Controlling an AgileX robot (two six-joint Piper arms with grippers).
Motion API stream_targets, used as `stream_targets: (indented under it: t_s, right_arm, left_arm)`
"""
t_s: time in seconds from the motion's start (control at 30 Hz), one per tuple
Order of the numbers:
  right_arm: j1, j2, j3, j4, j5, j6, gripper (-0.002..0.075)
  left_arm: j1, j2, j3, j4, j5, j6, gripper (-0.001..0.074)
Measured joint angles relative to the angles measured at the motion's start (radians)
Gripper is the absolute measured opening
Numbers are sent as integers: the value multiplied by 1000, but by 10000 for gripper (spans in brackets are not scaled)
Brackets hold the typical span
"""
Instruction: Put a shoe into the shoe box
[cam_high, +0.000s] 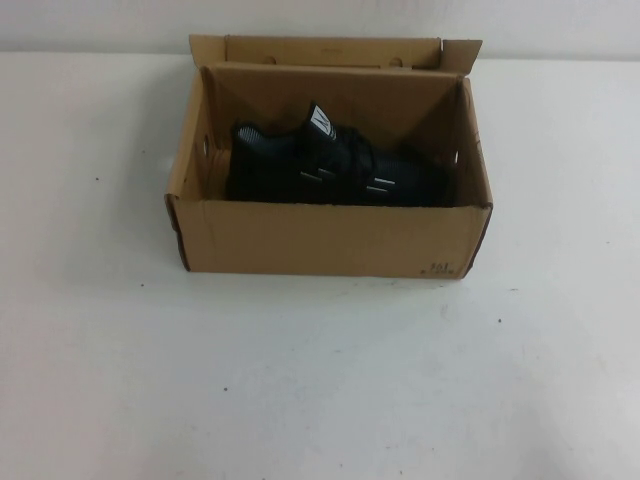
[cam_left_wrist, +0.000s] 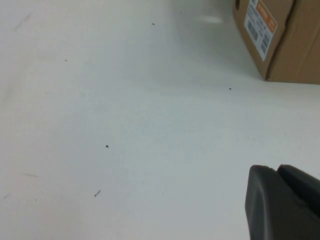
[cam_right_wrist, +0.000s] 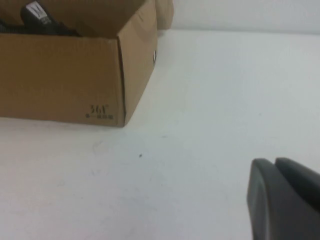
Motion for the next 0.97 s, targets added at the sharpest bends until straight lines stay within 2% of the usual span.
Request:
stream_targets:
  t_s: [0.2,0.97]
  right_arm:
    - [-8,-8,23,2,108,72,-17]
    - [-8,-8,23,6,114,77,-17]
  left_arm:
    - [0,-1,0,1,0,0,-1]
    - [0,-1,0,1,2,2,-1]
